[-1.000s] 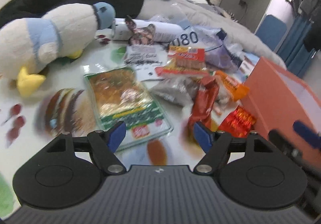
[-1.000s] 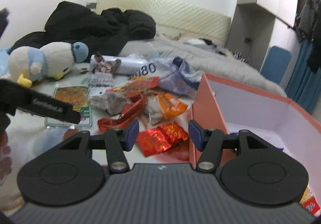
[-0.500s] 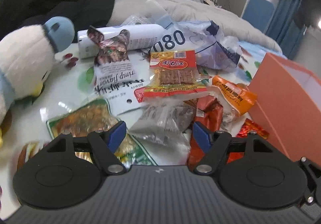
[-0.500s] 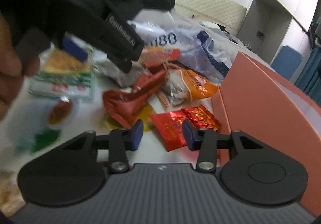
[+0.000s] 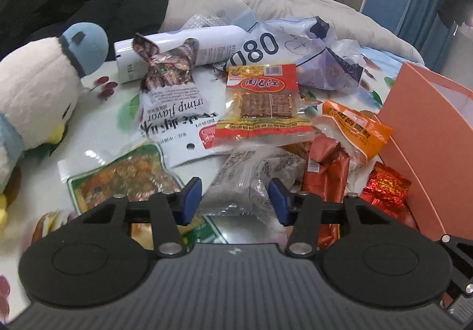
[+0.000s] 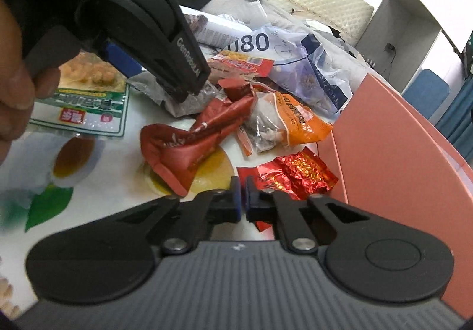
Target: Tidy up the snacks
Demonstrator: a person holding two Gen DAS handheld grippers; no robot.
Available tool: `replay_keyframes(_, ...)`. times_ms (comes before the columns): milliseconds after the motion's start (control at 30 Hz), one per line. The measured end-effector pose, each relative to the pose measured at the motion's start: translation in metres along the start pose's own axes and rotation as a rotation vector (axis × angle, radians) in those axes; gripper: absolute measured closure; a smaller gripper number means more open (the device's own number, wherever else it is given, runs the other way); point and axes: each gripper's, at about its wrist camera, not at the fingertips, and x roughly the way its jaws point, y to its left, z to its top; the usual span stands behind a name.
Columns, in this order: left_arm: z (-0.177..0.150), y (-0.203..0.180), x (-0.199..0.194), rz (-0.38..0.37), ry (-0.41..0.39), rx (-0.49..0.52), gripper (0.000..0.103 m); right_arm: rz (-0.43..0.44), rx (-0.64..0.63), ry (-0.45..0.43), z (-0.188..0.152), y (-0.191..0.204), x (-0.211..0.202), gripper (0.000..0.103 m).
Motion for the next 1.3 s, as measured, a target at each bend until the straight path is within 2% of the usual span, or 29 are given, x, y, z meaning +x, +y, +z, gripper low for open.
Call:
replay_keyframes(333, -0.035, -0.007, -0.055, 0.024, 0.017, -0.062, 0.051, 0.061, 0.029, -0.037, -0.003, -0.008, -0.050, 0.101)
replay_keyframes(667, -0.079, -0.025, -0.111, 0.065, 0.002, -0.084, 0.053, 0.108, -0.028, -0.034, -0.032, -0.012, -0.107, 0.101)
replay_keyframes(733, -0.086, -0.023, -0.122, 0.059, 0.005, -0.116, 0.054, 0.121, -0.030, -0.039, -0.039, -0.015, -0.120, 0.101)
replay_keyframes(800, -0.093, -0.024, -0.134, 0.069, -0.002, -0.132, 0.058, 0.147, -0.030, -0.041, -0.045, -0.017, -0.131, 0.101)
replay_keyframes(833, -0.097, -0.026, -0.140, 0.079, -0.008, -0.132, 0.062, 0.158, -0.034, -0.040, -0.048, -0.018, -0.137, 0.101)
replay_keyframes(867, -0.100, -0.027, -0.146, 0.086, -0.009, -0.136, 0.071, 0.168, -0.038, -0.041, -0.051, -0.018, -0.142, 0.100)
replay_keyframes(1233, -0.135, -0.042, -0.187, 0.048, -0.008, -0.186, 0.073, 0.263, -0.073, -0.028, -0.090, -0.024, -0.181, 0.100)
replay_keyframes(1300, -0.140, -0.040, -0.191, 0.032, -0.003, -0.202, 0.073, 0.267, -0.074, -0.026, -0.096, -0.024, -0.184, 0.097)
